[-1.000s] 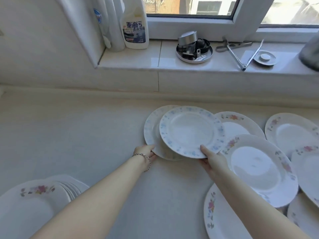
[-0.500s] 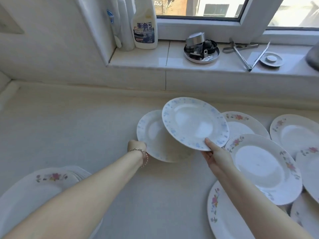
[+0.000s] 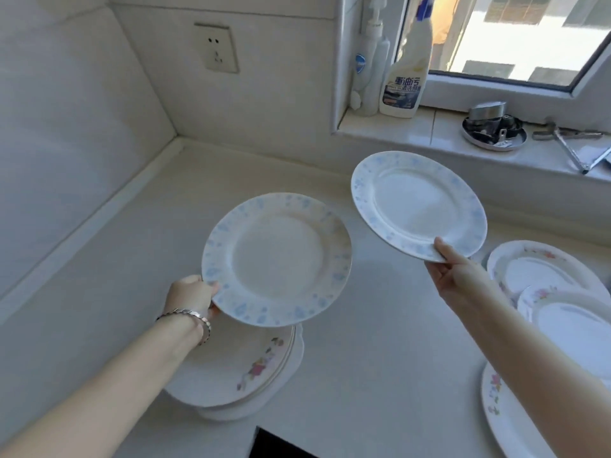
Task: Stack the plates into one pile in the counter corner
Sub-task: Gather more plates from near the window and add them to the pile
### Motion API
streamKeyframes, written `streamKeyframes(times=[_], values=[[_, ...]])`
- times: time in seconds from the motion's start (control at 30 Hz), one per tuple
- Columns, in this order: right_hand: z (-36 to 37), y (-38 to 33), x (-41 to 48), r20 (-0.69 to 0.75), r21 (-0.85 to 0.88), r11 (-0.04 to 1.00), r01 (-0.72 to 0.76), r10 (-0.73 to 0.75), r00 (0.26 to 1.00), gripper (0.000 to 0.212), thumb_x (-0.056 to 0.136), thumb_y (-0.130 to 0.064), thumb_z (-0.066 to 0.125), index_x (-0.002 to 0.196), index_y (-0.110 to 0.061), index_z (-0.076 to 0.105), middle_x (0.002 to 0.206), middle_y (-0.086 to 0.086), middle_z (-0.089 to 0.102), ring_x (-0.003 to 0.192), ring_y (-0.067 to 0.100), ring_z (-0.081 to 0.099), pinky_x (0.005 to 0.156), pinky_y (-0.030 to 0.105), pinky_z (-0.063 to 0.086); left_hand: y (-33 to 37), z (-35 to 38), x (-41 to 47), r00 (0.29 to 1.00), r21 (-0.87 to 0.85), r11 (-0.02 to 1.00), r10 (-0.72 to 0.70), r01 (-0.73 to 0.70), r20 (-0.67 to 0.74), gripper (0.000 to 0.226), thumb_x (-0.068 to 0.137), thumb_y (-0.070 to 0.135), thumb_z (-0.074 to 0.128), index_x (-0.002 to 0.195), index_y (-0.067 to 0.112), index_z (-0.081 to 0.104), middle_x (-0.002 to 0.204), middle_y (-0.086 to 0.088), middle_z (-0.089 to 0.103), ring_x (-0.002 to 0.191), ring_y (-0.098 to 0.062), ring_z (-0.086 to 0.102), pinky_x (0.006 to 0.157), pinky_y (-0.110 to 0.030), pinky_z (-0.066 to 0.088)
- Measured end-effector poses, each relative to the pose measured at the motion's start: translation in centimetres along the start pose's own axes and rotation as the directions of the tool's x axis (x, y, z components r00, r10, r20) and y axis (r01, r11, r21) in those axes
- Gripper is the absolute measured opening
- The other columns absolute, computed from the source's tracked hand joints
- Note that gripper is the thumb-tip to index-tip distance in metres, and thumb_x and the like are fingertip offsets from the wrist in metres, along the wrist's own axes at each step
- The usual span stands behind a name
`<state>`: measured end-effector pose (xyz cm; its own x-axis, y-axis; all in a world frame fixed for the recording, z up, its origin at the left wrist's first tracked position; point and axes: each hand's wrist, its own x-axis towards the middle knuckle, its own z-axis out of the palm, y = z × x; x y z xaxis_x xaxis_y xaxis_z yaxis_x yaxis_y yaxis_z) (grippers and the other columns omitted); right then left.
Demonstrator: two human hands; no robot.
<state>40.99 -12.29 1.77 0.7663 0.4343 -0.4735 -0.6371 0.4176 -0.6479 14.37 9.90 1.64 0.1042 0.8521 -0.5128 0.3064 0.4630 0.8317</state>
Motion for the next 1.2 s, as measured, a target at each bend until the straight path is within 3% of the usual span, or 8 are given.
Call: streamKeyframes(times=[0.17,0.27,0.43,0.67,0.73,0.83,0.93,1.2], values=[[2.6,4.9,-1.7,0.033,-0.087,0.99,-0.108,0.112,0.993,0.012,0.088,0.001,0.055,0.095,-0.008,0.058,0.065,-0.003,0.074,0.061,0.005,0.071,0.052,0.017,0.055,-2.8,-6.2,-0.6,0.995,-0.039,0.997,-0.068,0.065,-0.076,0.03,0.088,-0.012,0.045,0.063,0.004,0.05,0.071,-0.013,0.056,0.061,-0.02,0.053,0.037,-0.024,0.05],[3.4,7.7,-2.3,0.025,-0.115,0.978,-0.173,0.177,0.984,0.012,0.087,0.0,0.055,0.097,-0.007,0.058,0.064,-0.003,0.074,0.059,0.006,0.071,0.05,0.017,0.054,-4.5,-8.6,-0.8,0.989,-0.062,0.994,-0.1,0.094,-0.106,0.032,0.087,-0.013,0.046,0.061,0.005,0.051,0.059,-0.011,0.059,0.062,-0.02,0.053,0.038,-0.024,0.05],[5.1,10.7,-3.5,0.033,-0.161,0.959,-0.234,0.243,0.97,0.012,0.089,-0.001,0.054,0.095,-0.012,0.058,0.062,-0.005,0.074,0.057,0.004,0.07,0.049,0.015,0.054,-6.2,-10.7,-0.8,0.983,-0.057,0.992,-0.123,0.116,-0.134,0.032,0.085,-0.013,0.048,0.06,0.006,0.053,0.067,-0.009,0.057,0.075,-0.027,0.057,0.08,-0.047,0.051],[5.8,11.0,-4.5,0.064,-0.272,0.935,-0.227,0.253,0.965,0.014,0.088,-0.004,0.056,0.1,-0.01,0.058,0.069,-0.005,0.075,0.064,0.004,0.072,0.051,0.016,0.054,-8.1,-10.8,-0.3,0.982,-0.072,0.984,-0.171,0.165,-0.086,0.029,0.085,-0.012,0.047,0.061,0.005,0.047,0.078,-0.016,0.058,0.078,-0.029,0.056,0.072,-0.047,0.055],[5.7,10.7,-4.8,0.082,-0.333,0.921,-0.202,0.241,0.967,0.012,0.088,-0.003,0.056,0.099,-0.009,0.059,0.07,-0.004,0.076,0.065,0.005,0.072,0.053,0.016,0.055,-8.1,-11.0,-0.4,0.99,0.03,0.991,-0.127,0.129,-0.065,0.026,0.084,-0.008,0.05,0.063,0.006,0.048,0.077,-0.017,0.061,0.074,-0.03,0.059,0.06,-0.039,0.057],[5.6,10.5,-5.1,0.106,-0.377,0.908,-0.183,0.239,0.965,0.012,0.088,-0.003,0.055,0.098,-0.008,0.059,0.071,-0.003,0.076,0.066,0.005,0.072,0.055,0.017,0.056,-7.8,-11.4,-0.5,0.999,0.307,0.951,-0.04,0.042,-0.013,0.015,0.077,0.009,0.058,0.066,0.01,0.049,0.073,-0.02,0.067,0.067,-0.033,0.066,0.066,-0.041,0.058],[5.5,10.6,-5.3,0.117,-0.386,0.904,-0.185,0.247,0.962,0.012,0.088,-0.002,0.055,0.097,-0.009,0.059,0.072,-0.003,0.076,0.066,0.006,0.072,0.056,0.018,0.057,-7.6,-11.5,-0.7,1.0,0.505,0.863,-0.014,-0.001,0.027,0.02,0.082,0.013,0.053,0.065,0.014,0.043,0.053,-0.006,0.057,0.045,-0.023,0.053,0.055,-0.028,0.046],[4.9,11.0,-5.8,0.151,-0.432,0.883,-0.182,0.27,0.951,0.012,0.089,0.0,0.052,0.094,-0.008,0.059,0.066,-0.003,0.075,0.061,0.005,0.071,0.053,0.016,0.056,-6.3,-11.3,-1.6,1.0,0.742,0.67,-0.008,-0.002,0.01,0.023,0.085,0.023,0.05,0.065,0.02,0.038,0.066,0.001,0.048,0.062,-0.02,0.045,0.051,-0.026,0.029]])
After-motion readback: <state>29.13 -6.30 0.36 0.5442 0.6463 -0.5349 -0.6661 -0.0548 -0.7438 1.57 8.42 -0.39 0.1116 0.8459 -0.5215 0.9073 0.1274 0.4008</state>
